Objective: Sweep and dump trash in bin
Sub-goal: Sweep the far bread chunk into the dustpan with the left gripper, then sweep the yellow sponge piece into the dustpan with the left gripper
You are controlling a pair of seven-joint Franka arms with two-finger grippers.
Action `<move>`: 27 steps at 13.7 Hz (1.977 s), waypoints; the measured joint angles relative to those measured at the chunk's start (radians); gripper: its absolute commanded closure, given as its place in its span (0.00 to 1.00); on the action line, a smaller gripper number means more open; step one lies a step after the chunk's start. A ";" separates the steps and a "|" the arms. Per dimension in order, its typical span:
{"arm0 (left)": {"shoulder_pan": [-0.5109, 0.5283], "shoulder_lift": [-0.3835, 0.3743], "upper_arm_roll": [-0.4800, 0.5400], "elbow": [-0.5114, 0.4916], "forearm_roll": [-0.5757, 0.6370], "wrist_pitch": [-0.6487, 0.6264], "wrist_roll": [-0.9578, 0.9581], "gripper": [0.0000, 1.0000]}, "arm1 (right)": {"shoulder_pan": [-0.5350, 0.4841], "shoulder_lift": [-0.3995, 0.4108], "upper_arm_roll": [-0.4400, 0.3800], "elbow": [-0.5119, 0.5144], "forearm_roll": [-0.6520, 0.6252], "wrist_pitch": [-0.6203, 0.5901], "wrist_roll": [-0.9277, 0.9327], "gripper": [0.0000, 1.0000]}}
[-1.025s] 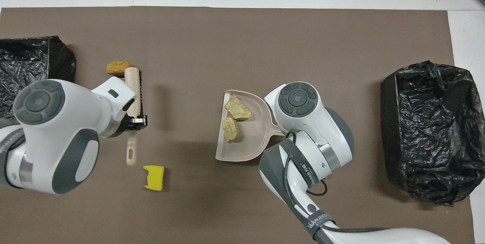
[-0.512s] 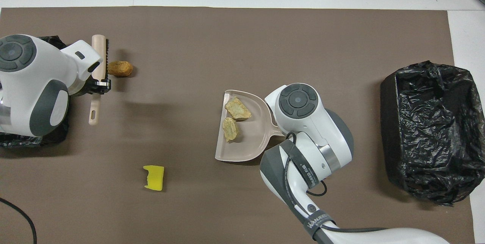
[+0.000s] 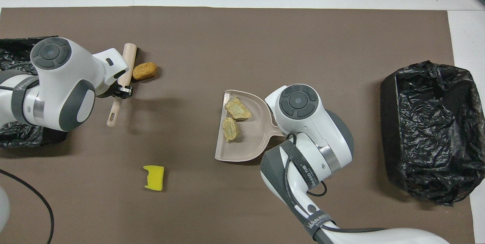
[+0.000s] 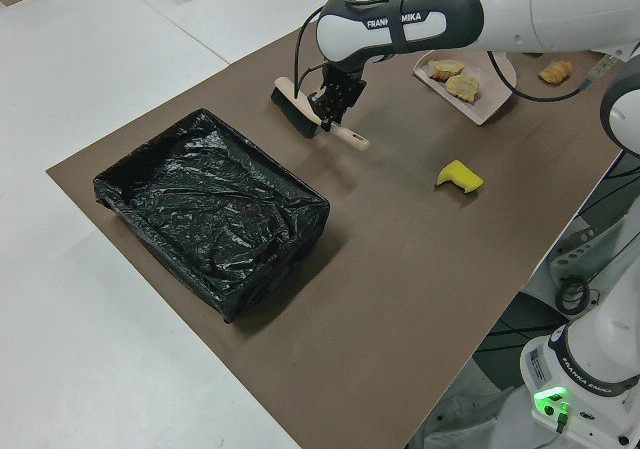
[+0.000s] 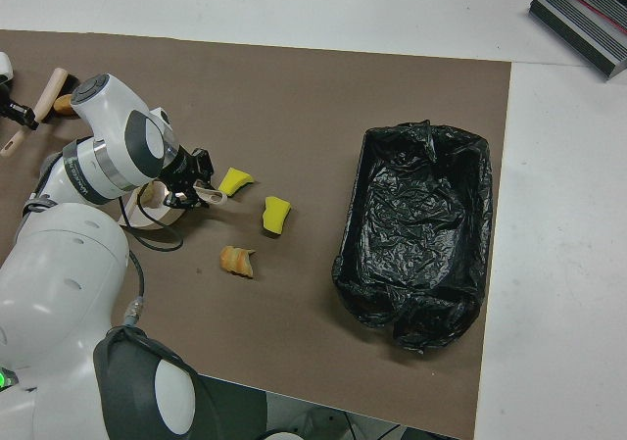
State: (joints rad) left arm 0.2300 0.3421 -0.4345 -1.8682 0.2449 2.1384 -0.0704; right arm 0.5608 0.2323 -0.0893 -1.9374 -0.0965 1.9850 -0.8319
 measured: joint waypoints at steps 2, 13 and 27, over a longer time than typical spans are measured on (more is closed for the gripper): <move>-0.003 -0.006 -0.063 -0.005 -0.017 -0.043 0.026 1.00 | 0.000 0.000 0.000 0.000 0.000 0.000 0.000 1.00; -0.109 -0.086 -0.351 -0.152 -0.215 -0.092 -0.131 1.00 | 0.000 0.000 0.000 -0.001 0.000 0.000 0.000 1.00; 0.004 -0.251 -0.337 -0.117 -0.228 -0.510 -0.990 1.00 | 0.000 0.001 0.001 -0.016 -0.001 0.098 -0.222 1.00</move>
State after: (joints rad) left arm 0.2336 0.0907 -0.7712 -1.9854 0.0171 1.6286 -1.0602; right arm 0.5609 0.2333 -0.0881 -1.9535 -0.0979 2.0831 -1.0542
